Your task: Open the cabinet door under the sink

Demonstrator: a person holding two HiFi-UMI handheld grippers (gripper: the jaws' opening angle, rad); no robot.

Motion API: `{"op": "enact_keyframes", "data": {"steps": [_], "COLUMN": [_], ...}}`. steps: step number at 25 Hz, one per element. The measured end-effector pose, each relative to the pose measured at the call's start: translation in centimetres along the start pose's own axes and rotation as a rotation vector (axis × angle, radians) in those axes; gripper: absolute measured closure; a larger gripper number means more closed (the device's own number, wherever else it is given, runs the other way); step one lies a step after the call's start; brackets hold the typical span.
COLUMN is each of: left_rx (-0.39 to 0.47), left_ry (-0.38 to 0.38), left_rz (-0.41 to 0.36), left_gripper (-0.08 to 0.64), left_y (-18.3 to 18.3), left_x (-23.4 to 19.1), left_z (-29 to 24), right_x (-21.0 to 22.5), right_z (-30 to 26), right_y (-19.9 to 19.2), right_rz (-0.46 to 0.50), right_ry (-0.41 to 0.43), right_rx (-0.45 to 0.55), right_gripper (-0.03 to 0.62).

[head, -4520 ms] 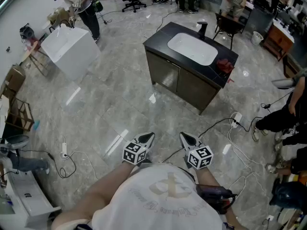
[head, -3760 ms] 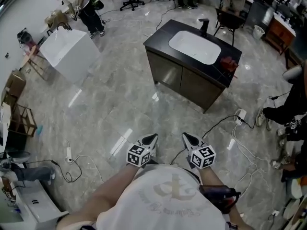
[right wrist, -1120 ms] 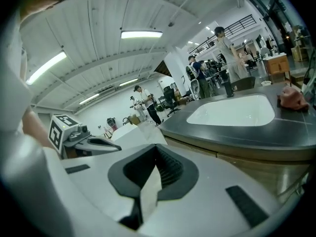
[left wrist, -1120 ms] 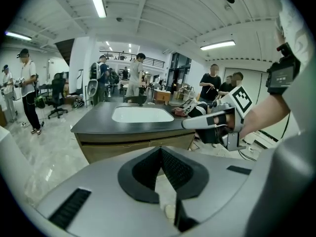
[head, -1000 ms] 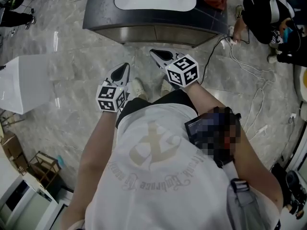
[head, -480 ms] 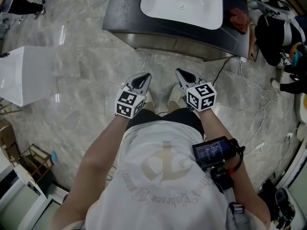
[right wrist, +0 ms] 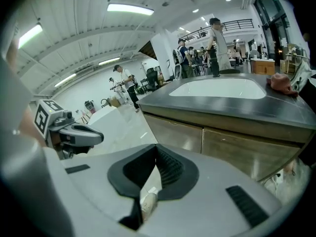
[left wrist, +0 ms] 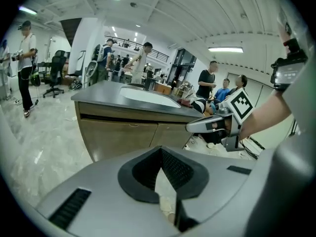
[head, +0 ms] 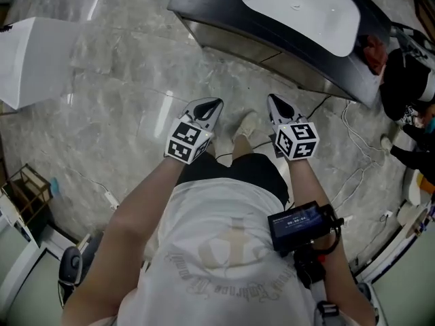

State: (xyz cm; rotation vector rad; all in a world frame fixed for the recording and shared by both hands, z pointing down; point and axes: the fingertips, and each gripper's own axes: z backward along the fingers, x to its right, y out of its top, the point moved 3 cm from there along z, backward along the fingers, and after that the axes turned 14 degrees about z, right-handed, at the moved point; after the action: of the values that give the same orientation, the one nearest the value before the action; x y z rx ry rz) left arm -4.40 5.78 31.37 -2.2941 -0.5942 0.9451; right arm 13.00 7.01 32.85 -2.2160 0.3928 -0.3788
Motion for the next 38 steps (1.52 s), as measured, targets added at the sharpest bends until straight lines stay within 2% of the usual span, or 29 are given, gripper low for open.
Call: {"op": "enact_keyframes", "data": {"steps": [3,8,14,20,23,29,33,38], "left_rx": [0.024,0.023,-0.028,-0.021,-0.015,-0.045,-0.019,0.021], "left_ry": [-0.016,-0.036,-0.084,-0.095,-0.093,-0.167,-0.168,-0.128], "left_rz": [0.025,0.025,-0.012,-0.057,-0.054,-0.121,-0.106,-0.065], "left_gripper": [0.549,0.549,0.549,0.549,0.549,0.549,0.549,0.549], "left_y": [-0.3,-1.2,-4.0,-6.6,-7.6,-10.1,-10.6,-10.4], "left_x": [-0.8,-2.4,-3.8,-5.8,-6.4,-6.0,-6.4,-8.5], "left_z": [-0.1,-0.7,-1.7,-2.8,-3.6,-4.8,-5.4,-6.6], "right_x": [0.7,1.3,1.5,1.5,1.9,3.9,5.6,7.4], "right_z": [-1.4,-3.7,-7.0,-10.8,-11.7,-14.0,-14.8,-15.8], "right_y": [-1.0,-2.0,-2.8,-4.1,-4.9,-5.6,-4.4,-2.5], "right_rz": [0.038,0.113,0.166,0.241,0.287,0.374,0.492,0.671], "right_ry": [-0.042,-0.097,-0.145,-0.141,-0.151,-0.200,-0.246,-0.313], "right_rx": [-0.059,-0.116,-0.142,-0.186,-0.213,-0.224,-0.238,-0.269], "right_gripper": [0.578,0.578,0.578,0.578,0.578,0.578,0.578,0.578]}}
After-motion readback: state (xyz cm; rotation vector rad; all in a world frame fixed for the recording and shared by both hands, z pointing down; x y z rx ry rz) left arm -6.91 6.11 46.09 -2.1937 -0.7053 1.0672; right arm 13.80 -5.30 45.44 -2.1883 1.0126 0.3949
